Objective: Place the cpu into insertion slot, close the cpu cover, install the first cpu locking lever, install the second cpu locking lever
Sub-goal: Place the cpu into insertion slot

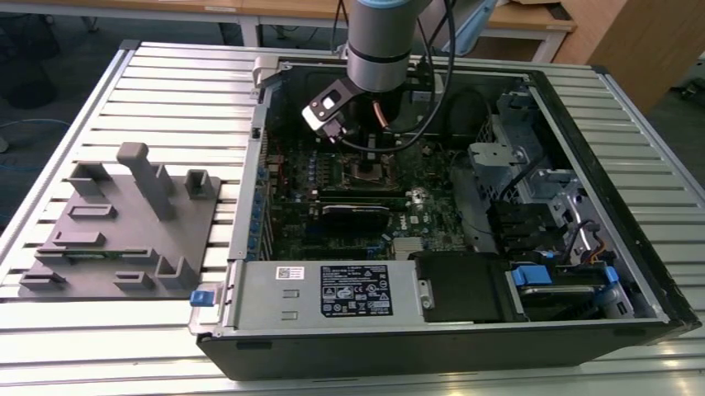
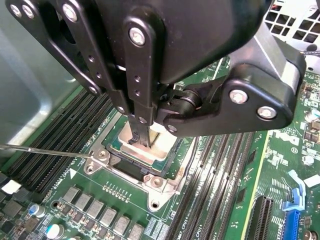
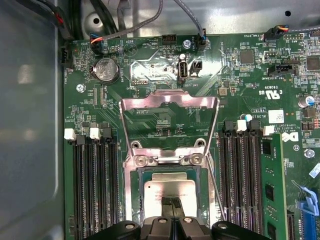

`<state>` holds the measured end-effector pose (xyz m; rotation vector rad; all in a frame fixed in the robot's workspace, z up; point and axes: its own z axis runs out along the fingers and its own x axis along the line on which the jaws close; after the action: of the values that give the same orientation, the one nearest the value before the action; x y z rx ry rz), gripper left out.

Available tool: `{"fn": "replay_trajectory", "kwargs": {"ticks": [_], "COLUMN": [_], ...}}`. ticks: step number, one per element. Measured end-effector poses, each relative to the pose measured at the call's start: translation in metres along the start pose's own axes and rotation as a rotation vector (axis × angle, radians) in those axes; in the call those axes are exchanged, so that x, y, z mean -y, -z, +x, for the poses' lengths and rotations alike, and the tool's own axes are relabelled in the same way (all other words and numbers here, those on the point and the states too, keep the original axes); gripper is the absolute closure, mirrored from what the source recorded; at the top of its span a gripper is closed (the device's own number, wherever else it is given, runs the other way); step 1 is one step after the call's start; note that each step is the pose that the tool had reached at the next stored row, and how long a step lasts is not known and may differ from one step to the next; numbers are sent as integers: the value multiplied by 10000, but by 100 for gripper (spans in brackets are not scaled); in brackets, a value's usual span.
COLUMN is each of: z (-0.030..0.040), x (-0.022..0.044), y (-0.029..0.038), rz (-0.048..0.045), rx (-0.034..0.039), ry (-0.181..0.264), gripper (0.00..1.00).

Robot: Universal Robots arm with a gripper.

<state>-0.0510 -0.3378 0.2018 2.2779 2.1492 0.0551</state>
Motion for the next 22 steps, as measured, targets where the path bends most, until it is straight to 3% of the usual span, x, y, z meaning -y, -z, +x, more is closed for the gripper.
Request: {"fn": "replay_trajectory", "kwargs": {"ticks": [22], "z": [0], "x": [-4], "y": [-22], "rz": [0], "rx": [1], "ry": [-1], "gripper": [90]}}
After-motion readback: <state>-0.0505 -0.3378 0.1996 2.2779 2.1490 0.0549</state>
